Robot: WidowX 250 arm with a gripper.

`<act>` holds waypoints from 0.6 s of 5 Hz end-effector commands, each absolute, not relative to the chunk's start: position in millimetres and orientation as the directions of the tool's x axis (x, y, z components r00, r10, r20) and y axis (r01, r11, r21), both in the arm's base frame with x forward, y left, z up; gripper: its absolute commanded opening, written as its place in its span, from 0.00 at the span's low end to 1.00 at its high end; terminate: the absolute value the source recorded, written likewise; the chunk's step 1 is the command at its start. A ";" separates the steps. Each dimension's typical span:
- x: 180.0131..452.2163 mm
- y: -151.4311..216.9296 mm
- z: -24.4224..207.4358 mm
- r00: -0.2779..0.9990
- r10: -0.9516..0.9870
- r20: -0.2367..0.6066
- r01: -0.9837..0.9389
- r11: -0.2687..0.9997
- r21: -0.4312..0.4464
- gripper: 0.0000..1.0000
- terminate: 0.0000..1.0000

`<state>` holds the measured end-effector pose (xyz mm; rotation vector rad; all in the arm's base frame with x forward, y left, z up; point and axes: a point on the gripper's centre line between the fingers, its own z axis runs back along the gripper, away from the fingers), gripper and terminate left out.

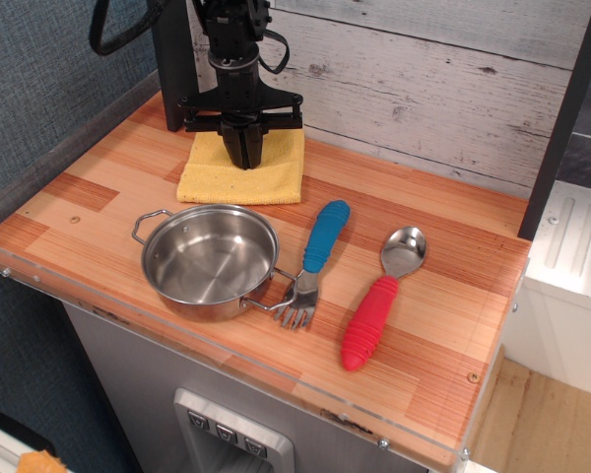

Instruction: Place the napkin to the left of the bowl.

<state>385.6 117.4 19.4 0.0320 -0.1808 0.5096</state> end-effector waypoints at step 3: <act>356.2 127.1 27.8 0.784 0.595 0.177 -0.606 0.795 0.014 0.00 0.00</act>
